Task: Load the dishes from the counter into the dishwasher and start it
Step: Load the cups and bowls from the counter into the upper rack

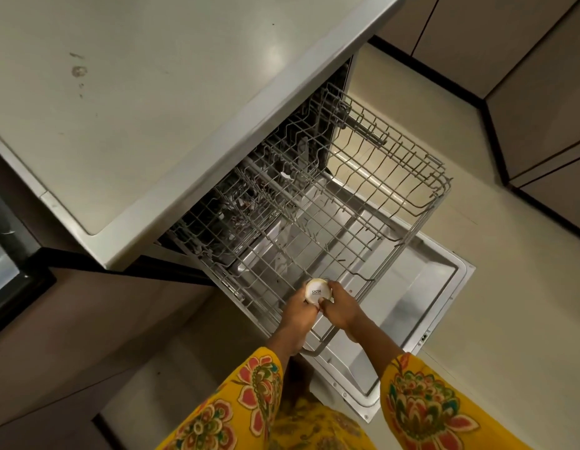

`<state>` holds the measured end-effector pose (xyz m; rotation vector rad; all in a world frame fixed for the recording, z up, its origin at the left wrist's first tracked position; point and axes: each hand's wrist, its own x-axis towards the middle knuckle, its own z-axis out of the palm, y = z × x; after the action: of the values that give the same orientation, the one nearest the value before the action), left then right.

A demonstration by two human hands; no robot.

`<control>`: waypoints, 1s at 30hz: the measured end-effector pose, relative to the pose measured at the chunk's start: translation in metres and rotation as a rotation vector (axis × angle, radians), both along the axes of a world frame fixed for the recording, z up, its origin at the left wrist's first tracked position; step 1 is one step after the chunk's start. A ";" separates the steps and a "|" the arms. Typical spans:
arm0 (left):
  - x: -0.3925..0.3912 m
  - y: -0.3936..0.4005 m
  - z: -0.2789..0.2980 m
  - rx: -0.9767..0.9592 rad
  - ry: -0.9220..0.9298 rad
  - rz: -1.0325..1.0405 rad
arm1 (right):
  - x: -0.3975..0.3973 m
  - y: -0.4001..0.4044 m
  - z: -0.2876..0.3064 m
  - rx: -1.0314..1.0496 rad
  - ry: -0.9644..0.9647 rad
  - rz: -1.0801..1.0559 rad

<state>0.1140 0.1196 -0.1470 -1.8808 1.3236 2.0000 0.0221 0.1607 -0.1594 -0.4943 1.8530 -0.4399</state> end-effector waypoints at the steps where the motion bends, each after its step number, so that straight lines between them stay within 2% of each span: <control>1: 0.000 0.000 -0.001 0.009 -0.004 -0.001 | 0.000 0.001 -0.001 0.007 -0.002 0.003; 12: -0.002 0.001 -0.009 0.044 -0.002 0.016 | -0.008 -0.003 -0.007 0.069 -0.036 0.030; 17: -0.003 -0.001 0.013 0.033 0.013 -0.011 | -0.005 -0.004 -0.004 0.077 -0.028 0.098; 23: 0.005 -0.001 0.025 0.000 0.042 0.042 | -0.007 -0.004 0.017 0.081 0.157 0.243; 26: 0.012 -0.004 0.036 -0.022 0.069 0.099 | -0.007 -0.003 0.031 0.048 0.270 0.195; 30: 0.032 -0.011 0.055 -0.054 0.143 0.195 | 0.005 -0.009 0.054 -0.055 0.269 0.170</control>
<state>0.1465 0.1084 -0.0922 -1.9940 1.2832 2.2533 0.0273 0.1513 -0.1051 -0.7732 2.0392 -0.3211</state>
